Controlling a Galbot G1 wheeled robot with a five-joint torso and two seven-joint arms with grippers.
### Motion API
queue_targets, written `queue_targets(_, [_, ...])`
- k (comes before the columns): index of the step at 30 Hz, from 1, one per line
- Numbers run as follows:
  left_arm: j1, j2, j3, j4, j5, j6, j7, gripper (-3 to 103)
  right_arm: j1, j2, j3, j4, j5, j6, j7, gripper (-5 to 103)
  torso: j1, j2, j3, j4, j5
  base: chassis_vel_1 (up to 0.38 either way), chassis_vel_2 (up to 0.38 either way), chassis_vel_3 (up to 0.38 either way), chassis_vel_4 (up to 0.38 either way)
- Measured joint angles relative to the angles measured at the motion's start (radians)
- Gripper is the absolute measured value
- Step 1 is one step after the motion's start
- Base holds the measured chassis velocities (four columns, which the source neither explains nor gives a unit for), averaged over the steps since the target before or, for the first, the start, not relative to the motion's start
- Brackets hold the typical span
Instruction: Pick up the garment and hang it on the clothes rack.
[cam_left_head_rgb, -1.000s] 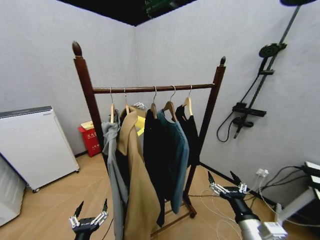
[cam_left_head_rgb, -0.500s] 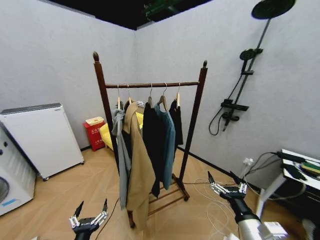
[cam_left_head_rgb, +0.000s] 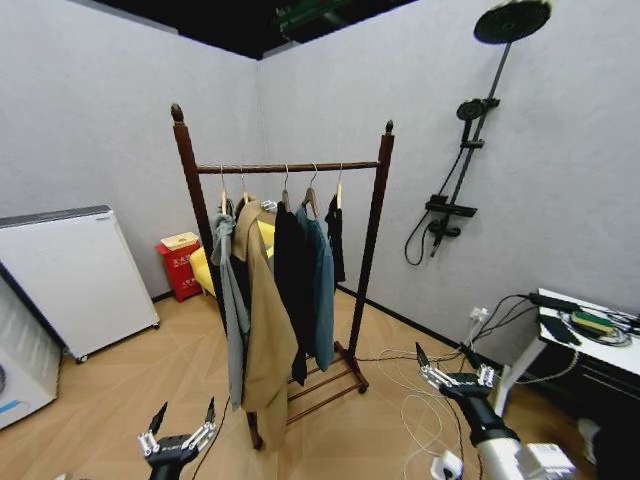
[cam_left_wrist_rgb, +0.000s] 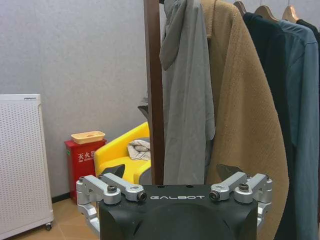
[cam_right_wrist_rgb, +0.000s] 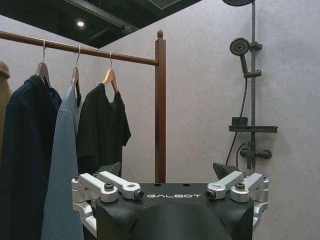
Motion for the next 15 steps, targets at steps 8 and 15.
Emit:
queue_targets(8, [0.0,0.0,0.0,0.0,0.0,0.0,0.0,100,0.0,0.0,0.0,0.0,0.0,0.0,0.0,100,-0.001,0.0,0.0,0.0003,0.0001,-0.024,-0.065,-0.088,-0.061])
queue_targets(15, [0.0,0.0,0.0,0.0,0.0,0.0,0.0,100,0.0,0.0,0.0,0.0,0.0,0.0,0.0,100,0.0,0.0,0.0,0.0002,0.0001,-0.097,-0.092,-0.074,-0.102])
